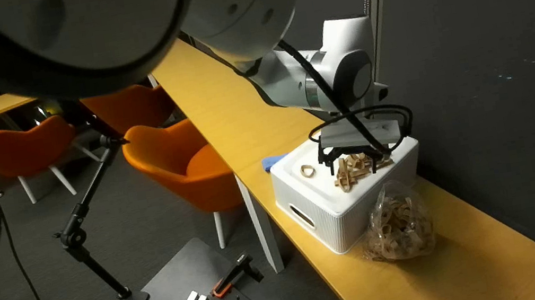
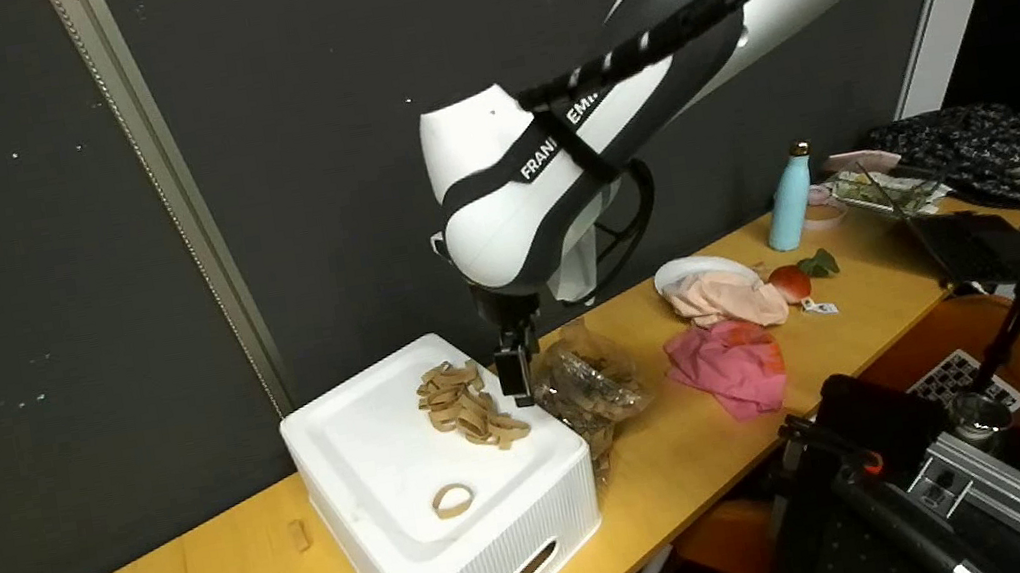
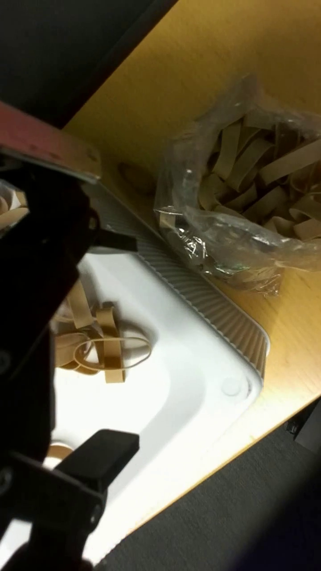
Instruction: Put the rubber bands inside the plastic
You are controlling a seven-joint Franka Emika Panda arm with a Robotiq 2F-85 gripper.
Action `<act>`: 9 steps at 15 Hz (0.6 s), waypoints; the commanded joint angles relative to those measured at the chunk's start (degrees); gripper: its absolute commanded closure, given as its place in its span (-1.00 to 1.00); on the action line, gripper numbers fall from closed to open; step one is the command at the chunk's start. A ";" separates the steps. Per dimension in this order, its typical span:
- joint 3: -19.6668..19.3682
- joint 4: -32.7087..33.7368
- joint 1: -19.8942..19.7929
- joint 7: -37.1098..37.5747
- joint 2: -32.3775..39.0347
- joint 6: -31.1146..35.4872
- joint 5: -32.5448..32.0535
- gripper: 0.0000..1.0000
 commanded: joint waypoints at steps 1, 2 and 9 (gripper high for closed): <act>2.89 4.99 -2.80 -4.21 3.04 -2.66 -1.12 -1.00; 3.45 5.40 -3.21 -5.58 3.59 -2.32 -1.29 -1.00; 3.59 3.92 -3.34 -4.96 3.28 -0.47 -2.80 -1.00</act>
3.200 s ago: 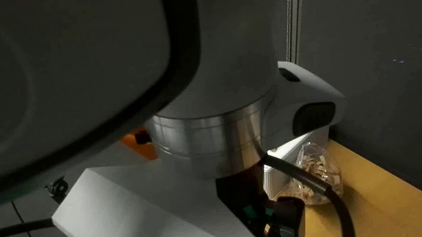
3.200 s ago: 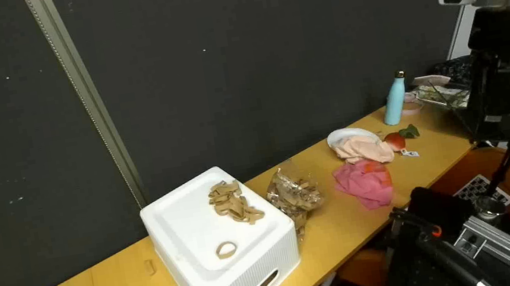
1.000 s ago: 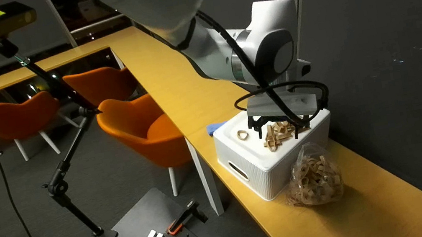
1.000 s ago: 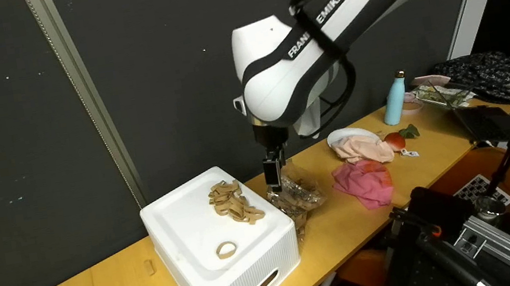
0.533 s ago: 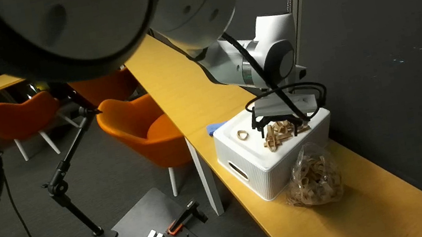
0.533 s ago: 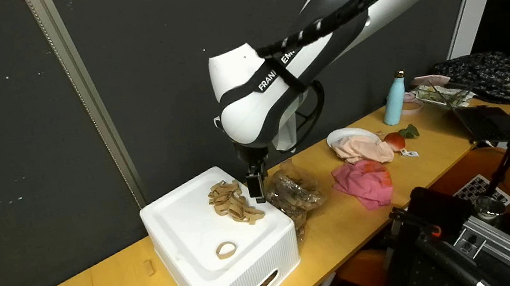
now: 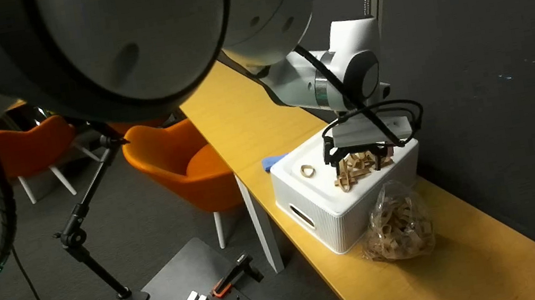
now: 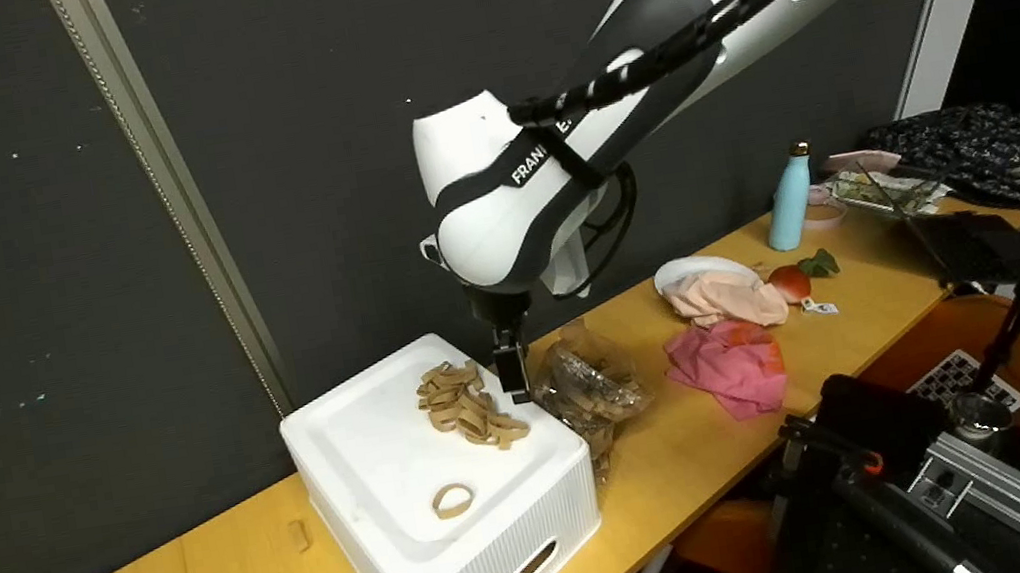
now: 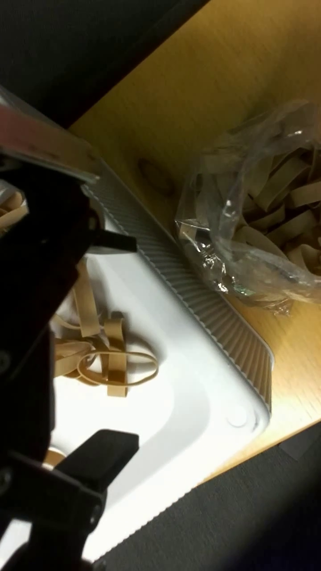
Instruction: Put the rubber bands inside the plastic
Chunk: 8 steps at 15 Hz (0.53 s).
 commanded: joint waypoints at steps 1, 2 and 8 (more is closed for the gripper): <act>1.44 0.33 -0.59 0.60 1.51 1.59 -0.59 -1.00; 1.86 0.91 -0.63 0.46 2.50 1.71 -0.21 -1.00; 1.94 2.52 0.67 0.94 6.92 4.74 -2.50 -1.00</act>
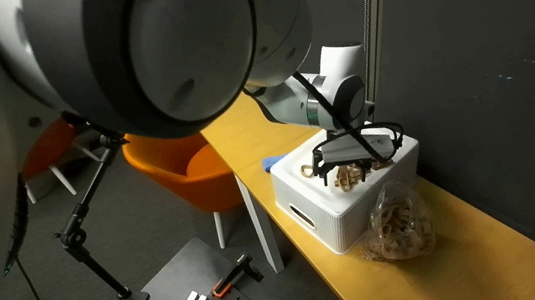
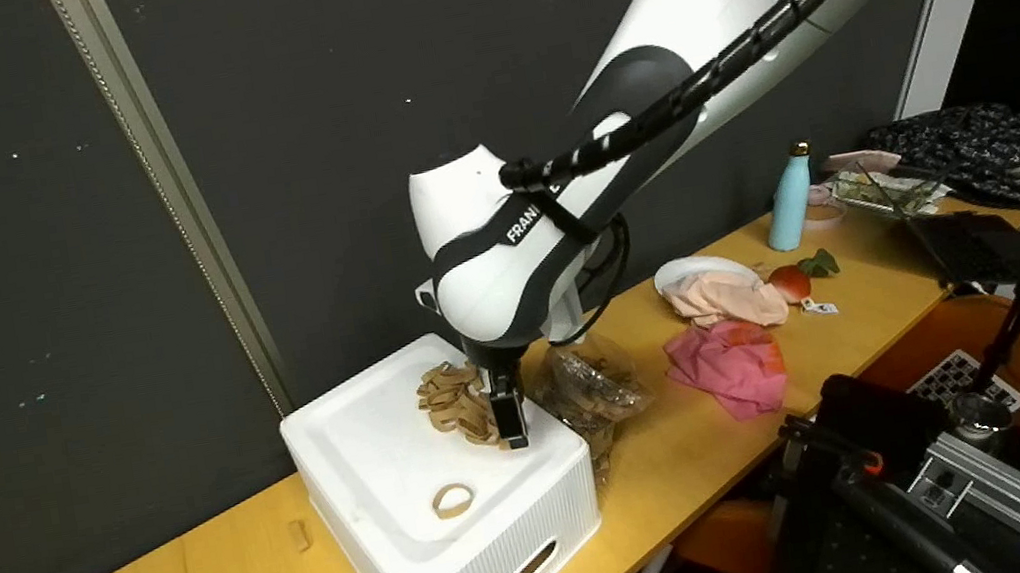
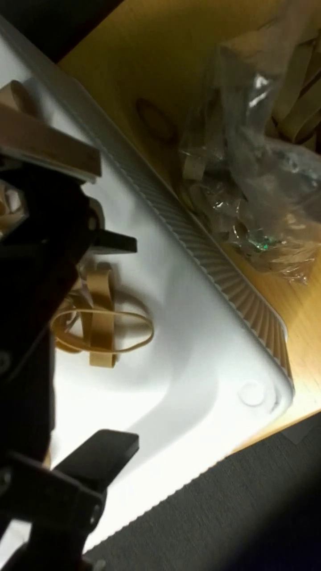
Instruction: Put the rubber bands inside the plastic
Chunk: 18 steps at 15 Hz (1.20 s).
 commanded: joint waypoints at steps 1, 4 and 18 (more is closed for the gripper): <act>-0.77 2.82 0.89 1.31 2.85 2.44 -3.51 -1.00; -1.15 5.68 1.00 1.72 5.18 3.32 -5.75 -1.00; -0.42 11.84 2.67 1.24 9.69 4.68 -7.92 0.11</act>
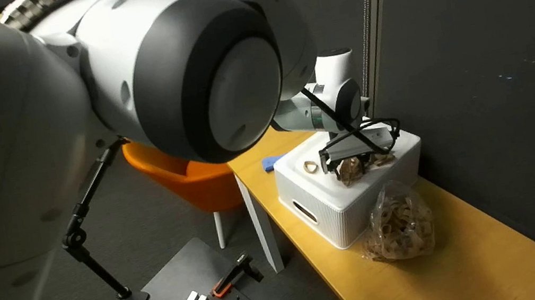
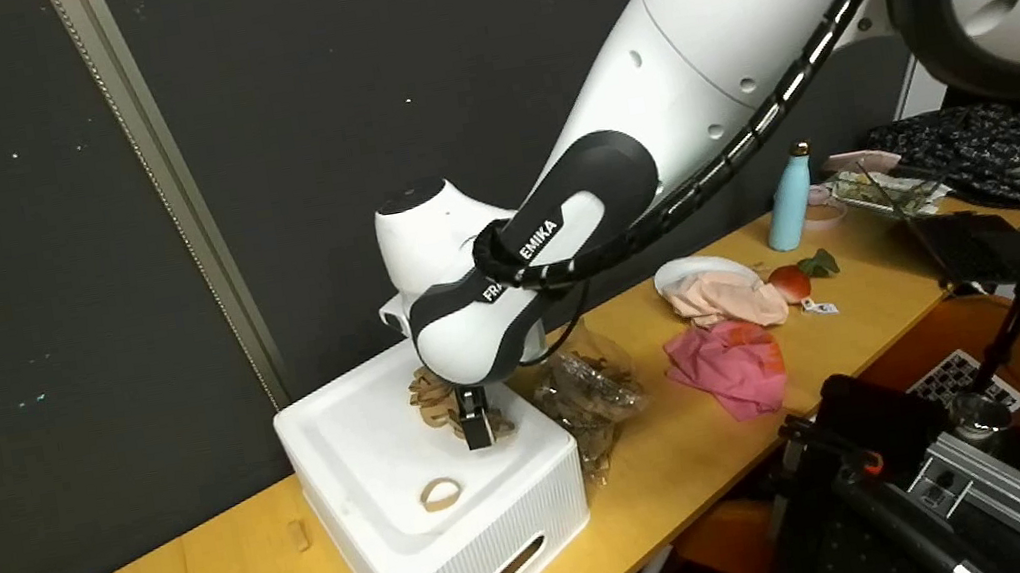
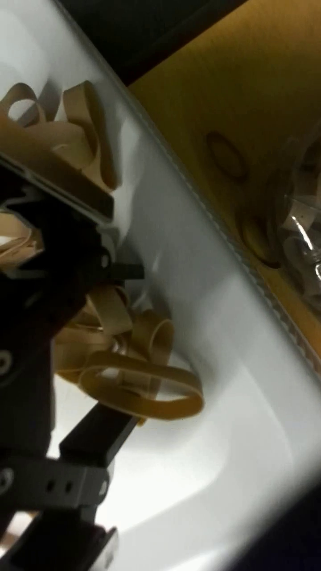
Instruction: Put the rubber bands inside the plastic
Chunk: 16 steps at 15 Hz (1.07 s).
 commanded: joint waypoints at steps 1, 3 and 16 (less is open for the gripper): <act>0.01 1.50 0.54 0.29 1.13 1.41 -1.39 0.24; 0.01 1.35 0.58 0.68 0.69 1.10 -1.14 0.54; -3.98 -10.86 1.84 16.48 -13.69 -4.31 -0.52 0.96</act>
